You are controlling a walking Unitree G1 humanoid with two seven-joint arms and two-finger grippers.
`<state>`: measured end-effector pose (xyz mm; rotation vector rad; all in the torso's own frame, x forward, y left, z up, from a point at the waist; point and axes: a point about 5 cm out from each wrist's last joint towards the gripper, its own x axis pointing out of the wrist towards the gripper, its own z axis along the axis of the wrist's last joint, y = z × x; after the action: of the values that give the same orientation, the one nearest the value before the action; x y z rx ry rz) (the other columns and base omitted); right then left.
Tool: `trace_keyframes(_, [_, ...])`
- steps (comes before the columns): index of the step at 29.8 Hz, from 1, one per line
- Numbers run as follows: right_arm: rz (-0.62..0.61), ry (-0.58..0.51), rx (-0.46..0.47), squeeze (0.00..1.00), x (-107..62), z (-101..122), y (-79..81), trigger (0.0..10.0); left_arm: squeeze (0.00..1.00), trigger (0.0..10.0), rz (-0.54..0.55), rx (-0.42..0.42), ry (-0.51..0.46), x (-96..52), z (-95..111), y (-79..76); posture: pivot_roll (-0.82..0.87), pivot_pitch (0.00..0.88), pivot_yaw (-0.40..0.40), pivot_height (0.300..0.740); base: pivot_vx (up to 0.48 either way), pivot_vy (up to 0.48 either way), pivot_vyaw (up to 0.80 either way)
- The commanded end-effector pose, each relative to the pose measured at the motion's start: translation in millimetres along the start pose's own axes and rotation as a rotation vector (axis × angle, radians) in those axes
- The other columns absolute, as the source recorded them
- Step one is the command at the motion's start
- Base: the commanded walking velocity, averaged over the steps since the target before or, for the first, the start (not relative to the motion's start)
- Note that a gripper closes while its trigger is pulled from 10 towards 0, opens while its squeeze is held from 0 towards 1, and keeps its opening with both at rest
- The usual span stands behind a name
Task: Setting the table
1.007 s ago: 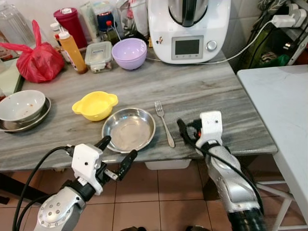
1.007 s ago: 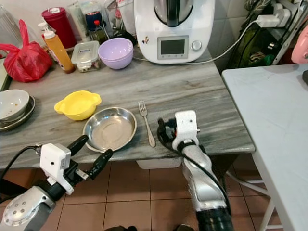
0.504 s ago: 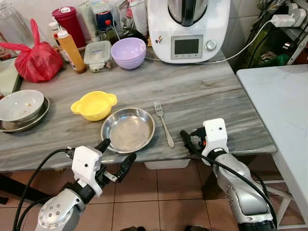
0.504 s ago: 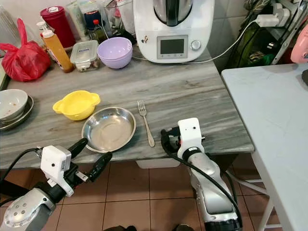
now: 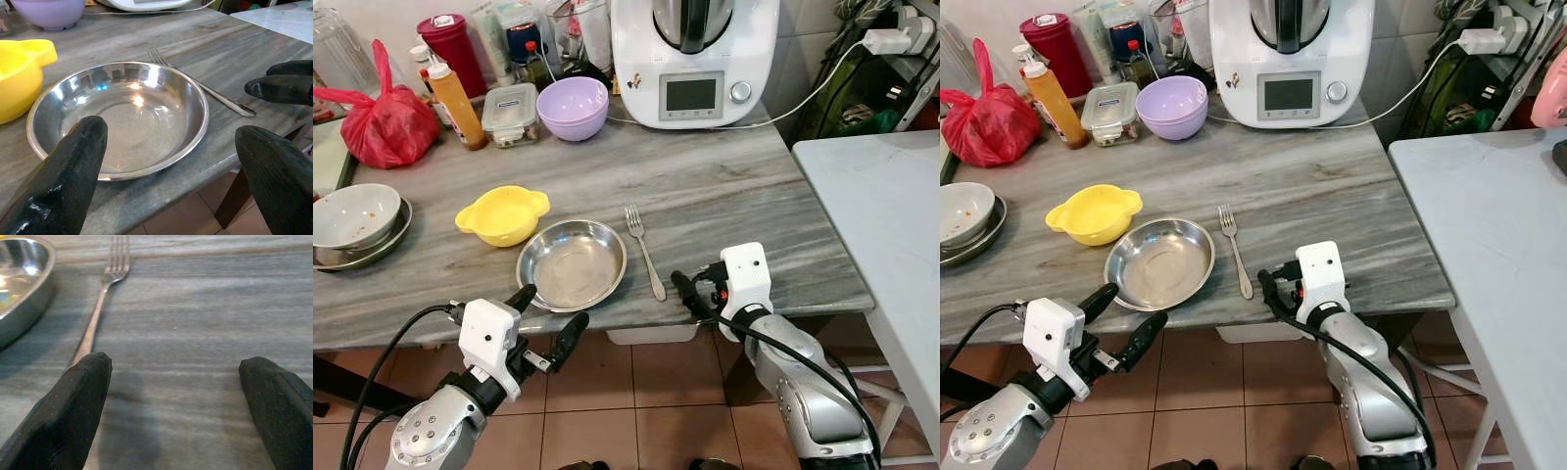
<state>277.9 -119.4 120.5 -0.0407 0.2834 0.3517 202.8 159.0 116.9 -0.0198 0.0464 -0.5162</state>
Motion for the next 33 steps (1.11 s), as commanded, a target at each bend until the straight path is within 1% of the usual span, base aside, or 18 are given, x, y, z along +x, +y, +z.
trace_keyframes(1, [0.064, 0.015, 0.017, 0.0, 0.3, -2.8, 11.8, 10.0, 0.0, 10.0, 0.013, 0.007, 0.025, -4.8, -4.0, 5.2, -0.05, 0.131, 0.111, 0.74, 0.0, 0.0, 0.0])
trace_keyframes(18, [0.122, 0.024, 0.011, 0.0, 0.6, -2.5, 18.3, 10.0, 0.0, 10.0, 0.008, 0.012, 0.024, -4.2, 0.1, 3.5, -0.05, 0.132, 0.115, 0.74, 0.0, 0.0, 0.0])
trace_keyframes(33, [0.177, 0.024, 0.001, 0.0, 1.7, -2.3, 25.0, 10.0, 0.0, 10.0, 0.008, 0.011, 0.03, -5.1, -2.6, 4.6, -0.05, 0.13, 0.118, 0.74, 0.0, 0.0, 0.0])
